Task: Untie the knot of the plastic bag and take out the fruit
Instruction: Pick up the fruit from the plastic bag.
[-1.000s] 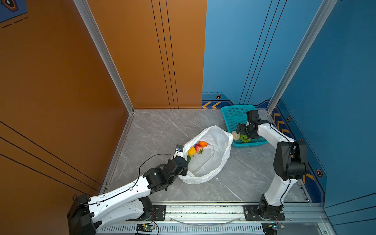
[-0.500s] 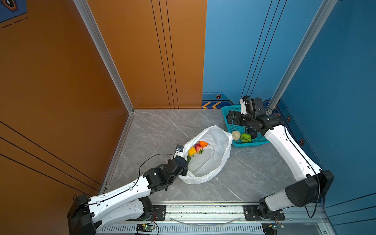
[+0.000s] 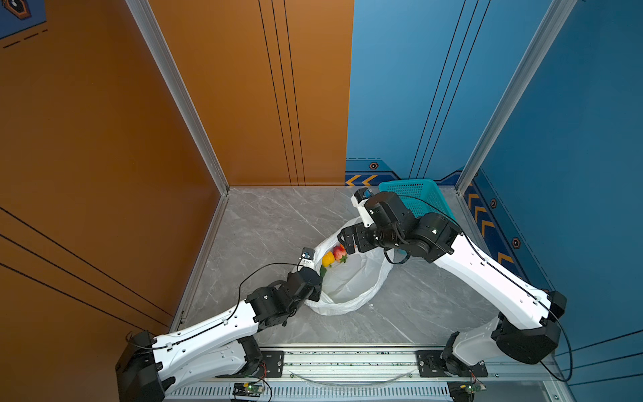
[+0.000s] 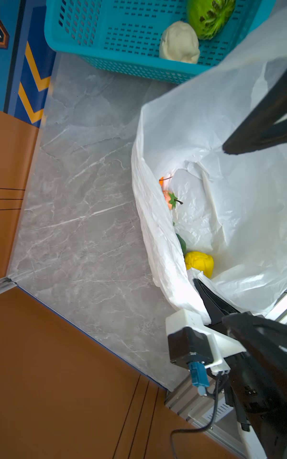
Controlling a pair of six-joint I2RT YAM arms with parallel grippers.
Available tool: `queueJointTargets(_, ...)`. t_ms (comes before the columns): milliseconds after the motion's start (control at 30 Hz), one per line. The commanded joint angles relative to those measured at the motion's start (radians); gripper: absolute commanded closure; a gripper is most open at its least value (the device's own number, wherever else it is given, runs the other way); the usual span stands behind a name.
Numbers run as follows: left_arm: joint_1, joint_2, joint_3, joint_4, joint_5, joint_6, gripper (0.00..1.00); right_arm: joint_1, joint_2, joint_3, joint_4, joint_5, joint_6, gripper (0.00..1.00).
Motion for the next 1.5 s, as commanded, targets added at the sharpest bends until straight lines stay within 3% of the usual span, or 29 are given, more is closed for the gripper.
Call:
queueJointTargets(0, -0.005, -0.016, 0.011, 0.01, 0.002, 0.009, 1.0, 0.048, 0.015, -0.065, -0.047, 0.058, 0.027, 0.0)
queueJointTargets(500, 0.0, -0.022, -0.008, 0.047, 0.007, -0.003, 1.0, 0.087, 0.098, -0.456, 0.288, 0.036, 0.087, 0.04)
queueJointTargets(800, 0.004, -0.009, -0.013, 0.048, 0.017, -0.011, 1.0, 0.058, 0.171, -0.629, 0.673, 0.004, 0.247, 0.09)
queueJointTargets(1067, 0.007, -0.004, -0.041, 0.041, 0.038, -0.021, 1.0, 0.026, 0.26, -0.658, 0.955, 0.056, 0.445, 0.13)
queueJointTargets(1467, 0.021, -0.008, -0.082, 0.044, 0.07, -0.038, 1.0, 0.017, 0.405, -0.675, 1.157, 0.095, 0.654, 0.16)
